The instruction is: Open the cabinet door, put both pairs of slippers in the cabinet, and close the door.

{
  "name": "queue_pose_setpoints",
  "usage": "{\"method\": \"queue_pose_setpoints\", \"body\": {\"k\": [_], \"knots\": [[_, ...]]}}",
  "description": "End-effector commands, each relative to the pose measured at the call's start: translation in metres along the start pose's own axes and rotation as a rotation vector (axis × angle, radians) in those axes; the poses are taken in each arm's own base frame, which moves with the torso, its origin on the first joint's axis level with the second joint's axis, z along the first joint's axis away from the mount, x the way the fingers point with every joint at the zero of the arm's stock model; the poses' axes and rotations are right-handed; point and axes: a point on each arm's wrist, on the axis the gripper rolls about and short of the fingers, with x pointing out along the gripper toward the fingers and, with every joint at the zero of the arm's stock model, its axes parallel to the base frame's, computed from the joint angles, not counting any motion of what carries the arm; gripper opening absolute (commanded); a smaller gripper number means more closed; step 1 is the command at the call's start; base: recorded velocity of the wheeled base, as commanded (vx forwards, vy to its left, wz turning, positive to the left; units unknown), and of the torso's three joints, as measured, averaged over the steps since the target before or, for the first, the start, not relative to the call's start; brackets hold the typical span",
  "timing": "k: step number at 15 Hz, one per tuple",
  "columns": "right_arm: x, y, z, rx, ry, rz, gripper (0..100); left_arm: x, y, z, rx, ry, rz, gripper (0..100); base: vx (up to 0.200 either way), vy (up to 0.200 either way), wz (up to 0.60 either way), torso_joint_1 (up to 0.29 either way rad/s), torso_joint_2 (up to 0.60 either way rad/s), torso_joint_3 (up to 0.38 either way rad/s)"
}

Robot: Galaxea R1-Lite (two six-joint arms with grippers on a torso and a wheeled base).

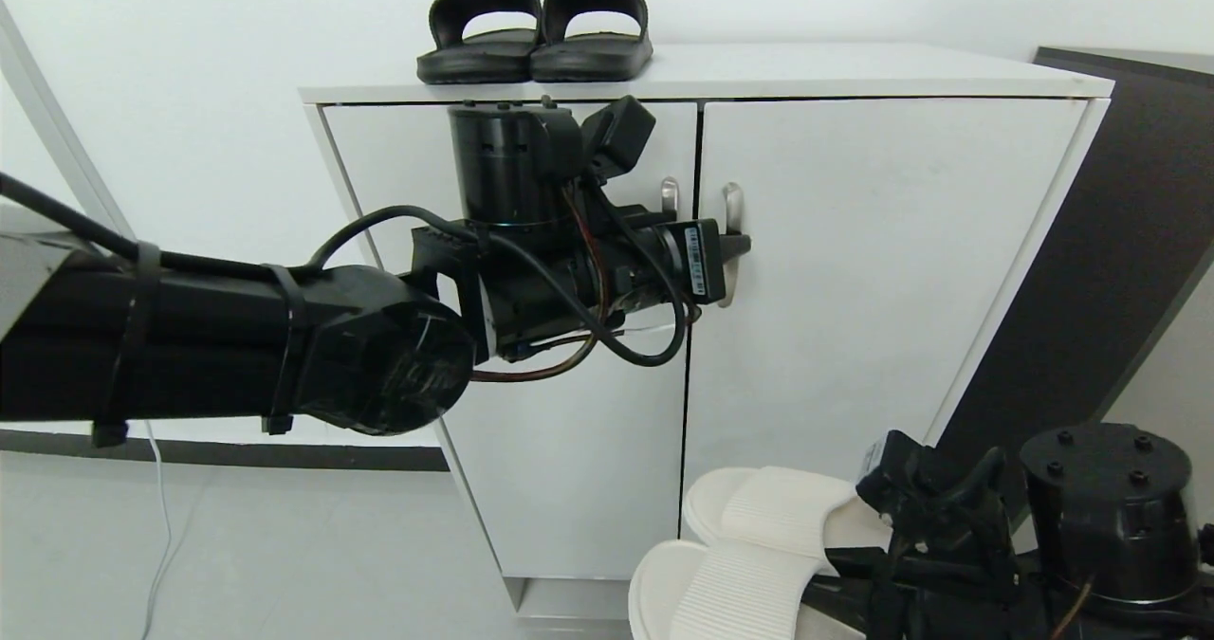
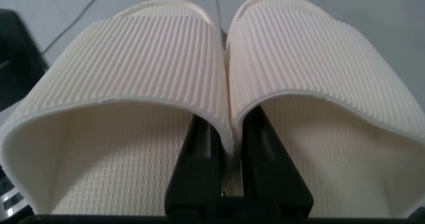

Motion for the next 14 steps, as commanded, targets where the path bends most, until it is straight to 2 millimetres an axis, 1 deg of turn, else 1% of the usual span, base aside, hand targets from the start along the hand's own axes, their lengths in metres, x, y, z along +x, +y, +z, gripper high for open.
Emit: {"method": "queue_pose_setpoints", "body": {"k": [1, 5, 7, 9, 10, 11, 12, 13, 14], "knots": [[-0.009, 0.003, -0.003, -0.021, -0.013, 0.019, 0, -0.012, -0.014, 0.003, 0.004, -0.002, -0.03, 0, 0.0, 0.0, 0.0, 0.0, 0.0, 0.0], [-0.01, 0.003, -0.004, -0.028, -0.01, 0.019, 0, -0.033, -0.037, 0.0, 0.008, 0.013, -0.076, 0, 0.0, 0.0, 0.0, 0.0, 0.0, 0.0], [-0.009, 0.002, -0.004, -0.028, -0.007, 0.015, 0, -0.045, -0.045, -0.001, 0.009, 0.011, -0.063, 0, 0.0, 0.0, 0.0, 0.0, 0.0, 0.0], [-0.008, 0.003, -0.004, -0.028, -0.005, 0.015, 0, -0.057, -0.047, 0.0, 0.009, -0.003, -0.041, 0, 0.0, 0.0, 0.0, 0.0, 0.0, 0.0], [-0.008, 0.003, -0.004, -0.028, -0.005, 0.015, 0, -0.06, -0.047, 0.0, 0.009, -0.008, -0.043, 0, 0.0, 0.0, 0.0, 0.0, 0.0, 0.0], [-0.008, 0.003, -0.005, -0.029, -0.002, 0.015, 0, -0.069, -0.047, -0.002, 0.012, -0.029, -0.039, 0, 0.0, 0.0, 0.0, 0.0, 0.0, 0.0], [-0.008, 0.003, -0.005, -0.029, -0.002, 0.015, 0, -0.072, -0.047, -0.004, 0.013, -0.037, -0.04, 0, 0.0, 0.0, 0.0, 0.0, 0.0, 0.0], [-0.008, 0.003, -0.005, -0.029, -0.002, 0.015, 0, -0.077, -0.045, -0.006, 0.012, -0.059, -0.04, 0, 0.0, 0.0, 0.0, 0.0, 0.0, 0.0], [-0.009, 0.003, -0.005, -0.03, -0.002, 0.016, 0, -0.08, -0.039, -0.006, 0.012, -0.083, -0.023, 0, 0.0, 0.0, 0.0, 0.0, 0.0, 0.0]]}}
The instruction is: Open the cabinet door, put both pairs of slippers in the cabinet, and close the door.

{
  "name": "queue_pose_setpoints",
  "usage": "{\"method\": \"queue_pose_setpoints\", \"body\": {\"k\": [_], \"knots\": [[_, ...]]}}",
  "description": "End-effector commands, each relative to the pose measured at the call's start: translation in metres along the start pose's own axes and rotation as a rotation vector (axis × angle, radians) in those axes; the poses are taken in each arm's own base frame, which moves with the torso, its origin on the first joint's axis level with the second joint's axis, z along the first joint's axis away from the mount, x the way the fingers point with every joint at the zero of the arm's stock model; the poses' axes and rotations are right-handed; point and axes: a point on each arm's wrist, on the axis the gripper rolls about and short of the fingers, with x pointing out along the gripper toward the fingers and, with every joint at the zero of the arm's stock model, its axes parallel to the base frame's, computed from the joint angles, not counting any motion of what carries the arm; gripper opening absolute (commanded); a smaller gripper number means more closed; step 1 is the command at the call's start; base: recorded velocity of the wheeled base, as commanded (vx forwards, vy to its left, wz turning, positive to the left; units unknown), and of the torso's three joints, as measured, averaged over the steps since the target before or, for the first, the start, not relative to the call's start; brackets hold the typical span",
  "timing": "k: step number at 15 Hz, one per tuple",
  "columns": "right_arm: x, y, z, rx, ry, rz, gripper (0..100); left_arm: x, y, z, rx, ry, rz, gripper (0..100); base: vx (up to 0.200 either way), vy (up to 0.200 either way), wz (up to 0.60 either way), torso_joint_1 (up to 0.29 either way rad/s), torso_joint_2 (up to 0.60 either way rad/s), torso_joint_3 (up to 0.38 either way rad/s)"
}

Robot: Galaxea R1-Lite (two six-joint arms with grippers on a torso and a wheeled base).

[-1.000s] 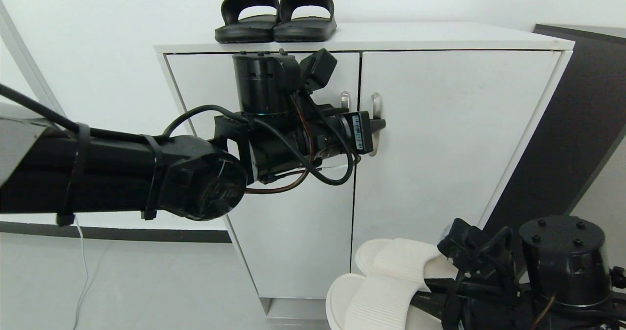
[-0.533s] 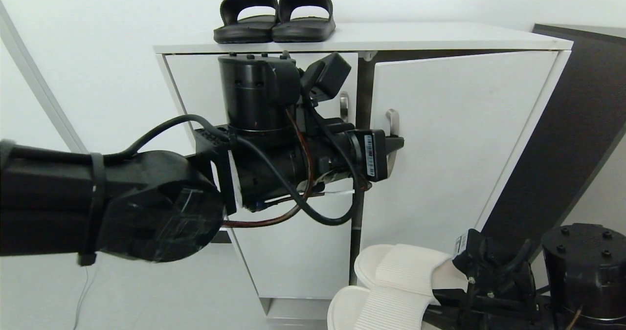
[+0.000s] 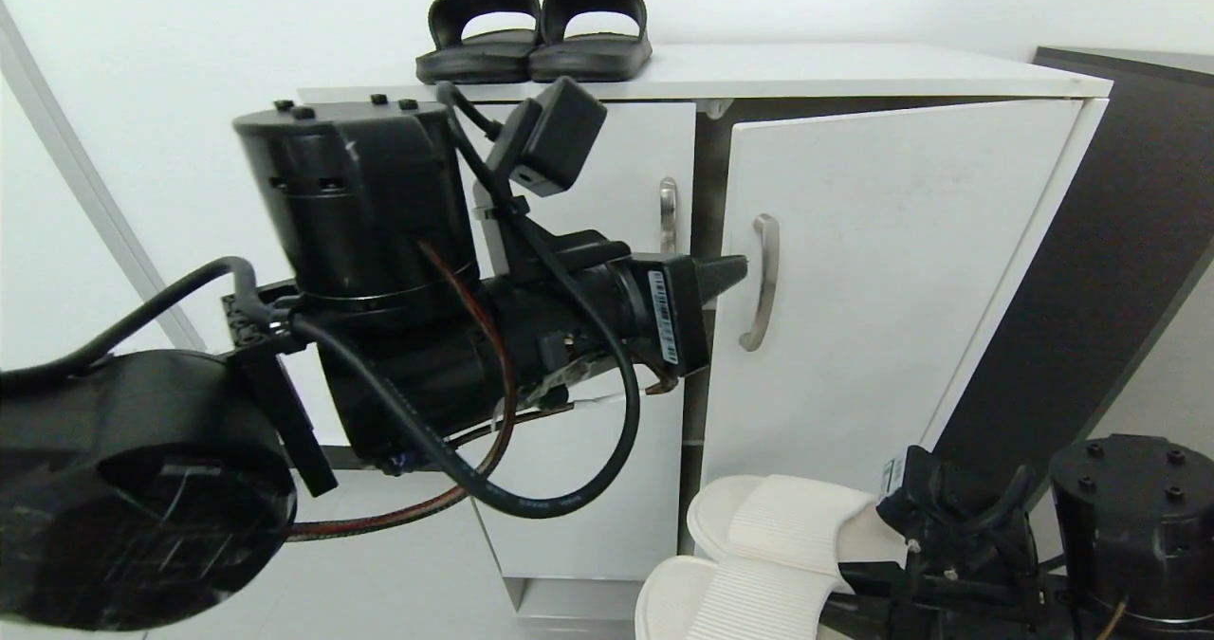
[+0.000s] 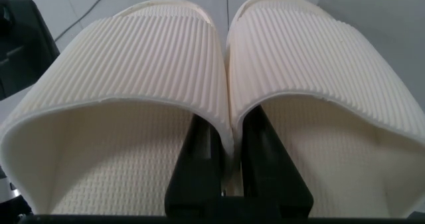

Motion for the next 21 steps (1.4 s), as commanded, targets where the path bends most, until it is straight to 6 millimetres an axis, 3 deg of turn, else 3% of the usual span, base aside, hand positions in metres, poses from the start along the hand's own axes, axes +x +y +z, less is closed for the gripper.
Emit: {"method": "queue_pose_setpoints", "body": {"k": [1, 5, 9, 13, 18, 21], "knots": [[-0.001, 0.001, -0.002, -0.002, 0.005, 0.006, 0, -0.013, 0.009, 0.003, 0.002, -0.033, 0.029, 0, 0.0, 0.0, 0.0, 0.0, 0.0, 0.0], [-0.002, 0.009, -0.004, -0.012, 0.008, 0.034, 0, -0.01, 0.034, 0.011, -0.056, -0.053, 0.061, 0, 0.0, 0.0, 0.0, 0.0, 0.0, 0.0], [-0.003, 0.012, -0.007, -0.017, 0.02, 0.047, 0, 0.019, 0.053, 0.006, -0.064, -0.032, 0.046, 0, 0.0, 0.0, 0.0, 0.0, 0.0, 0.0], [-0.003, 0.014, -0.01, -0.019, 0.033, 0.055, 0, 0.051, 0.061, -0.002, -0.065, -0.025, 0.045, 0, 0.0, 0.0, 0.0, 0.0, 0.0, 0.0], [-0.001, 0.014, -0.011, -0.016, 0.045, 0.056, 0, 0.067, 0.064, -0.011, -0.071, -0.01, 0.039, 0, 0.0, 0.0, 0.0, 0.0, 0.0, 0.0], [-0.001, 0.014, -0.014, -0.015, 0.057, 0.058, 0, 0.068, 0.065, -0.013, -0.081, -0.01, 0.04, 0, -0.2, 0.0, 0.0, 0.002, 0.0, 0.002]]}}
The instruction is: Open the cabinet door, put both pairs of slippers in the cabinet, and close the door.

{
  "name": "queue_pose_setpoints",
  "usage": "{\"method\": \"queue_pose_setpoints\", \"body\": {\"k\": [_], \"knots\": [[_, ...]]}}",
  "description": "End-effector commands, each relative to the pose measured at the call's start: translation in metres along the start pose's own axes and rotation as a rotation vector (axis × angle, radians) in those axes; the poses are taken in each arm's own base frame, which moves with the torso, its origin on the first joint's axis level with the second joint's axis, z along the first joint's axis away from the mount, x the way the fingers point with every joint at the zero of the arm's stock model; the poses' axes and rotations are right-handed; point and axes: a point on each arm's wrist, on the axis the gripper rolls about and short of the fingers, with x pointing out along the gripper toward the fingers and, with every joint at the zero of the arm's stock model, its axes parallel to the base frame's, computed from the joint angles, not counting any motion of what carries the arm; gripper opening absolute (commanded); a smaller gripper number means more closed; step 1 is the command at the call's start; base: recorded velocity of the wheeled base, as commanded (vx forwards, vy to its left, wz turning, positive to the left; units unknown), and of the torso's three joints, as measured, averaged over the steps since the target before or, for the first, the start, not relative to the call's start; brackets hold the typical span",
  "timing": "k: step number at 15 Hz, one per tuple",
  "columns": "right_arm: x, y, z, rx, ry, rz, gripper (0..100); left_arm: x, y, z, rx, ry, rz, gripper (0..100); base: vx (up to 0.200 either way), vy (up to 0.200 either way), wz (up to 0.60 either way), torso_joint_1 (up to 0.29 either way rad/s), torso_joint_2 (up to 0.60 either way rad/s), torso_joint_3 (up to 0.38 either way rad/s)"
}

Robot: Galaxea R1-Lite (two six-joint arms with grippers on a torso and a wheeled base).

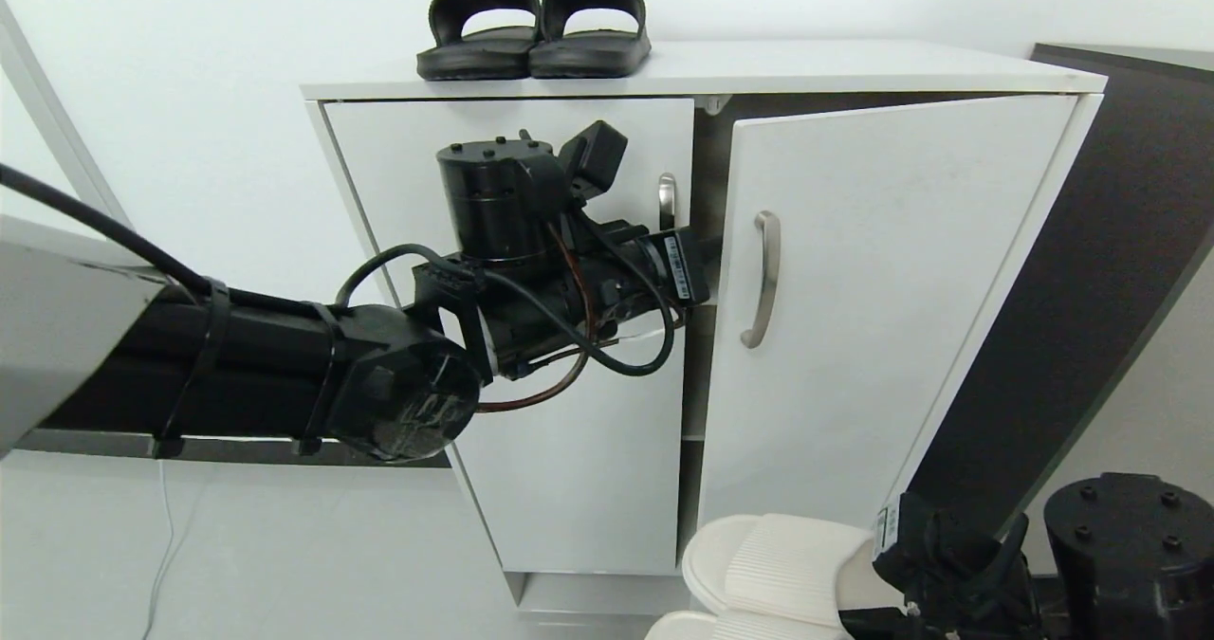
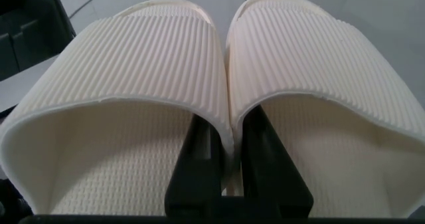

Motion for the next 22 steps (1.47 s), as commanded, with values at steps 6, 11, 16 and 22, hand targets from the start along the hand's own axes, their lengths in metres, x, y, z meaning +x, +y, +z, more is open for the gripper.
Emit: {"method": "queue_pose_setpoints", "body": {"k": [6, 11, 16, 22], "knots": [[-0.001, 0.009, -0.008, -0.015, 0.027, 0.041, 0, 0.006, -0.074, -0.03, -0.003, 0.009, -0.166, 0, -0.2, 0.0, 0.0, 0.003, 0.01, 0.003], [0.0, 0.01, -0.009, -0.031, 0.028, 0.044, 0, 0.006, -0.079, -0.031, 0.003, 0.008, -0.179, 0, -0.08, 0.0, 0.0, 0.002, 0.0, 0.0], [0.028, -0.028, 0.018, 0.079, -0.012, -0.271, 0, -0.047, -0.055, 0.007, 0.034, -0.079, -0.049, 0, 0.0, 0.0, 0.0, 0.0, 0.0, 0.0], [0.1, -0.062, 0.05, 0.28, -0.163, -0.761, 0, -0.169, -0.045, 0.017, 0.209, -0.064, 0.437, 0, 0.0, 0.0, 0.0, 0.0, 0.0, 0.0]]}}
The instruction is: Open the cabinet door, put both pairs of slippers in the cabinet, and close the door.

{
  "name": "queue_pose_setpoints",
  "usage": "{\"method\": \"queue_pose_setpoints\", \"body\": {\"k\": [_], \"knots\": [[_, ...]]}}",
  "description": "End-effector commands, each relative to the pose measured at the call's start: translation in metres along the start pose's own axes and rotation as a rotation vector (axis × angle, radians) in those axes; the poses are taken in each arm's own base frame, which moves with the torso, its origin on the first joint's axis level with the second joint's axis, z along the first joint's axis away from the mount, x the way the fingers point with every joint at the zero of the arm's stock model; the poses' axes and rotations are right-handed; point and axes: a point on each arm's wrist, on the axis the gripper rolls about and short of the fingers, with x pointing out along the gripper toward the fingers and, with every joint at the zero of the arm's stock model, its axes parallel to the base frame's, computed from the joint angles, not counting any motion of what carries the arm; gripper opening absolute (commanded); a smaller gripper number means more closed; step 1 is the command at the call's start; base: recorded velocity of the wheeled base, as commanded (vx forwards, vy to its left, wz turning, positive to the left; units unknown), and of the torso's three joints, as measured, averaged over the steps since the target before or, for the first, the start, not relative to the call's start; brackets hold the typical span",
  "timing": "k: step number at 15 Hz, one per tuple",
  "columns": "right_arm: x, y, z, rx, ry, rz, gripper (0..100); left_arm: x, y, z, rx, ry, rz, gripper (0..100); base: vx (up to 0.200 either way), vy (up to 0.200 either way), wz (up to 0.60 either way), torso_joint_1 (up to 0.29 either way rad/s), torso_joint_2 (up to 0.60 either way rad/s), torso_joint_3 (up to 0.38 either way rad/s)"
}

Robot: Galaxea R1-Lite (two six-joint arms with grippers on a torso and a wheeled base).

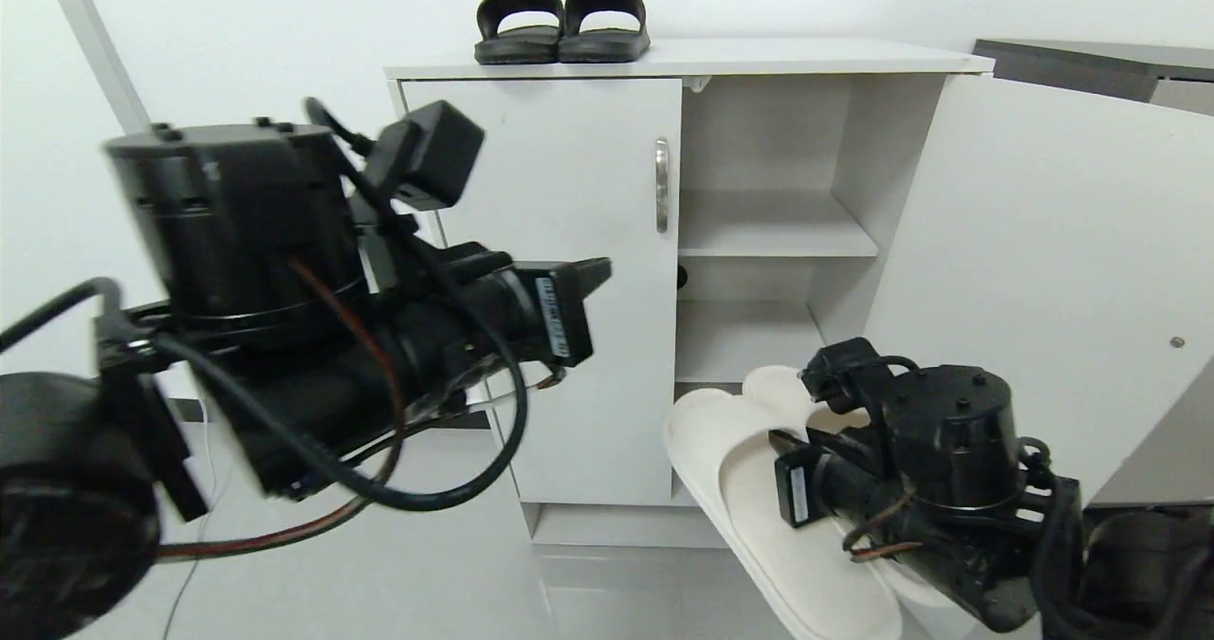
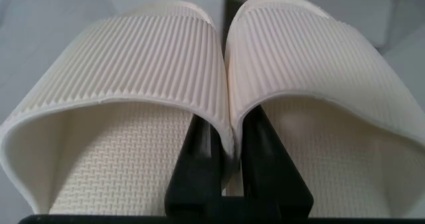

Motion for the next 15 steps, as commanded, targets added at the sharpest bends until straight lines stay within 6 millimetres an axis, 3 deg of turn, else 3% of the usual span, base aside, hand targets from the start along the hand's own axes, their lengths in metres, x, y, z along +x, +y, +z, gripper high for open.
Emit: {"method": "queue_pose_setpoints", "body": {"k": [1, 5, 6, 9, 10, 12, 15], "knots": [[0.041, 0.015, -0.006, 0.039, -0.022, -0.134, 0, -0.078, 0.017, 0.001, 0.041, -0.058, 0.194, 0, 0.0, 0.0, 0.0, 0.0, 0.0, 0.0], [0.057, 0.014, 0.002, 0.065, -0.071, -0.289, 0, -0.154, 0.06, -0.051, 0.103, -0.012, 0.559, 0, 0.0, 0.0, 0.0, 0.0, 0.0, 0.0], [0.059, 0.014, 0.001, 0.066, -0.074, -0.312, 0, -0.165, 0.064, -0.055, 0.114, -0.026, 0.622, 0, 0.0, 0.0, 0.0, 0.0, 0.0, 0.0], [0.066, 0.014, -0.004, 0.061, -0.07, -0.352, 0, -0.228, 0.069, -0.079, 0.107, -0.147, 0.922, 0, 0.0, 0.0, 0.0, 0.0, 0.0, 0.0], [0.067, 0.013, -0.004, 0.06, -0.068, -0.356, 0, -0.237, 0.068, -0.086, 0.11, -0.147, 0.962, 0, 0.0, 0.0, 0.0, 0.0, 0.0, 0.0], [0.066, 0.013, -0.005, 0.059, -0.067, -0.356, 0, -0.262, 0.063, -0.131, 0.134, -0.139, 1.064, 0, 0.0, 0.0, 0.0, 0.0, 0.0, 0.0], [0.066, 0.013, -0.005, 0.058, -0.066, -0.355, 0, -0.277, 0.055, -0.165, 0.191, -0.169, 1.107, 0, 0.0, 0.0, 0.0, 0.0, 0.0, 0.0]]}}
